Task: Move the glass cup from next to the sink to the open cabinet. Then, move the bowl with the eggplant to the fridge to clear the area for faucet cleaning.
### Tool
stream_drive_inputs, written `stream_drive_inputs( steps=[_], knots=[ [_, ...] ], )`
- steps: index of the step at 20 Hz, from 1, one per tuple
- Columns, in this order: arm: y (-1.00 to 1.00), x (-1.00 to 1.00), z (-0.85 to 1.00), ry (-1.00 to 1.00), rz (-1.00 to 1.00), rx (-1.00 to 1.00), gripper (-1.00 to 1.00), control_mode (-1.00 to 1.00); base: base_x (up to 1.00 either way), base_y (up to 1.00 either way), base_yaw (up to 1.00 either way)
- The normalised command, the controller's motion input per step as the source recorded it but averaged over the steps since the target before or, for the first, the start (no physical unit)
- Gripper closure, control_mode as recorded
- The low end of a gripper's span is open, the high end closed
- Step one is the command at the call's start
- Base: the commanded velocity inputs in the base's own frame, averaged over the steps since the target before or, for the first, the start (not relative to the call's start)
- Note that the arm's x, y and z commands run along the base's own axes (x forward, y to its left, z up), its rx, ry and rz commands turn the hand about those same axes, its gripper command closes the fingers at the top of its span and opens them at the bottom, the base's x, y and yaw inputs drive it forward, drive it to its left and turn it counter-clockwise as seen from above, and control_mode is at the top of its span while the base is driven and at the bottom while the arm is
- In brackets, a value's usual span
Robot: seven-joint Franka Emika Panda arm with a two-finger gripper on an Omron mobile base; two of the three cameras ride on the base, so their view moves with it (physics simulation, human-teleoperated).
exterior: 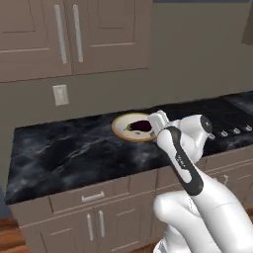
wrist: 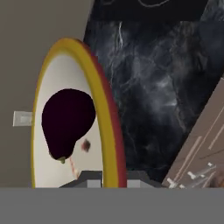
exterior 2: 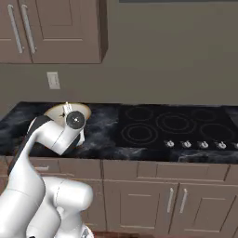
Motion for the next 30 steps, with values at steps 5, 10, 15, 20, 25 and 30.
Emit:
stream_drive_inputs(
  steps=[5, 10, 15, 20, 25, 30],
  knots=[
    [0.0, 0.0, 0.0, 0.0, 0.0, 0.0, 1.0, 1.0, -0.2, -0.33, -0.86],
    [0.0, 0.0, 0.0, 0.0, 0.0, 0.0, 1.0, 1.0, -0.12, -0.39, -0.86],
    [0.0, 0.0, 0.0, 0.0, 0.0, 0.0, 1.0, 1.0, -0.04, -0.48, -0.85],
    [0.0, 0.0, 0.0, 0.0, 0.0, 0.0, 1.0, 1.0, 0.0, -0.5, -0.84],
    [0.0, 0.0, 0.0, 0.0, 0.0, 0.0, 1.0, 1.0, 0.29, -0.44, -0.78],
    [0.0, 0.0, 0.0, 0.0, 0.0, 0.0, 1.0, 1.0, 1.0, 0.6, -0.34]
  ],
)
